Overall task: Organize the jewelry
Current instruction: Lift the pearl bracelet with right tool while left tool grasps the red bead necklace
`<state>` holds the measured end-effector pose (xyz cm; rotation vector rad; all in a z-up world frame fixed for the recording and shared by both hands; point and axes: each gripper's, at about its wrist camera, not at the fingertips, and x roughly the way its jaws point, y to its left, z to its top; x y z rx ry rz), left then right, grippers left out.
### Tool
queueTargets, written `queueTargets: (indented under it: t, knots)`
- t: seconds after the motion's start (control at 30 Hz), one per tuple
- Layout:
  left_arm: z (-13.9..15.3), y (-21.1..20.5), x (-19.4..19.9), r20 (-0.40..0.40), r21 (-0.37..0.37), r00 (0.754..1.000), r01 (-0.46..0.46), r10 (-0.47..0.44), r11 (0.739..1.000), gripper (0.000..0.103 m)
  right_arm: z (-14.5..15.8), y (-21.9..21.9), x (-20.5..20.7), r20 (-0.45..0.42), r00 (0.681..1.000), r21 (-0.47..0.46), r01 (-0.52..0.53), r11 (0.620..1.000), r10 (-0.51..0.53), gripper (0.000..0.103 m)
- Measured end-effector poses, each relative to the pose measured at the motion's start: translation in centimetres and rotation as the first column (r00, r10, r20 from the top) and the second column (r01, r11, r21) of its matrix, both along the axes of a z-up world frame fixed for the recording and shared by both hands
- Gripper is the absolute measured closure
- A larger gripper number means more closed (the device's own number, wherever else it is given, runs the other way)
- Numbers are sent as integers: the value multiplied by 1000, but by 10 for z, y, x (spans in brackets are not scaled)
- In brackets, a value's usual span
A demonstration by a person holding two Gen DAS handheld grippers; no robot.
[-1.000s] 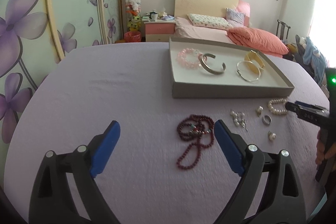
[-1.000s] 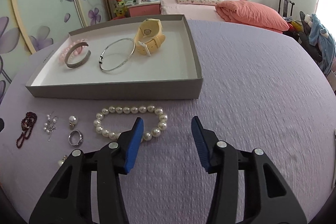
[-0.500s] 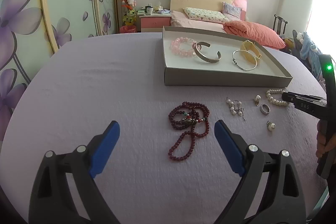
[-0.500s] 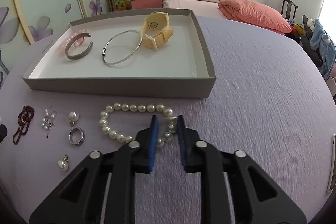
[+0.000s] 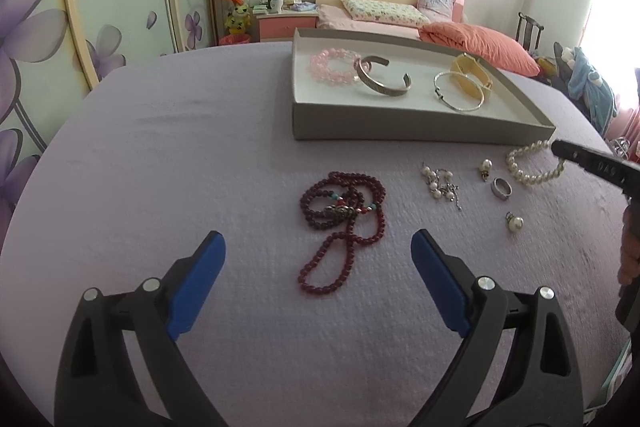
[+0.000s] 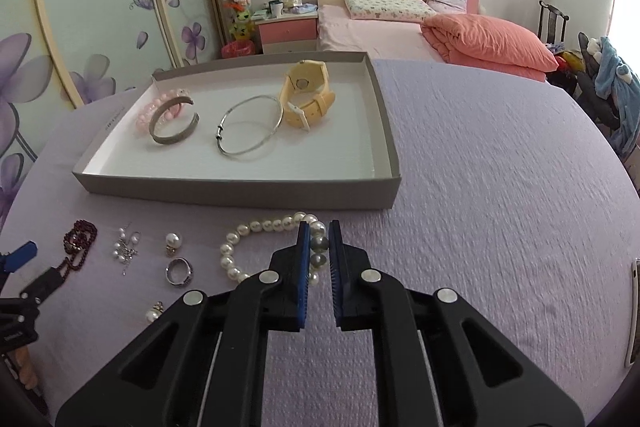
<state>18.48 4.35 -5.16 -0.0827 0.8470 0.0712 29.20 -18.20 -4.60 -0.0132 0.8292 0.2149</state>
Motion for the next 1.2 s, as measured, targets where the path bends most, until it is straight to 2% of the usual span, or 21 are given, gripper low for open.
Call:
queueTargets:
  t: [0.23,0.37,0.6,0.67,0.7,0.73,0.8,0.93,1.2]
  knots:
    - [-10,-8,23,-68,24,998,-17,18,1000,9,1,1,2,-1,1000,4,0,1000,0,94]
    - [-13,-12,36,-96,40,995,-29,33,999,13,3,0,3,0,1000,10,0,1000,0,94]
    - [-11,-20,41,-82,46,997,-1,4,999,35,4,-1,4,-1,1000,15,-3,1000,3,94]
    - [-10,-23,42,-77,46,997,15,-11,999,48,4,-1,3,-3,1000,19,-5,1000,5,94]
    - [-9,-23,41,-75,46,997,19,-15,999,60,4,-1,4,-3,1000,21,-6,1000,6,94]
    - [-9,-25,41,-71,46,997,31,-28,998,75,5,-1,3,-4,1000,23,-7,1000,7,93]
    - [-8,-27,40,-69,50,997,48,-44,998,87,6,-1,2,-1,1000,27,-12,1000,12,94]
    - [-7,-29,34,-45,70,997,62,-59,996,94,13,0,-3,14,1000,37,-25,999,25,93]
    - [27,-27,18,49,38,994,101,-103,994,95,38,5,-16,82,995,60,-63,996,58,94]
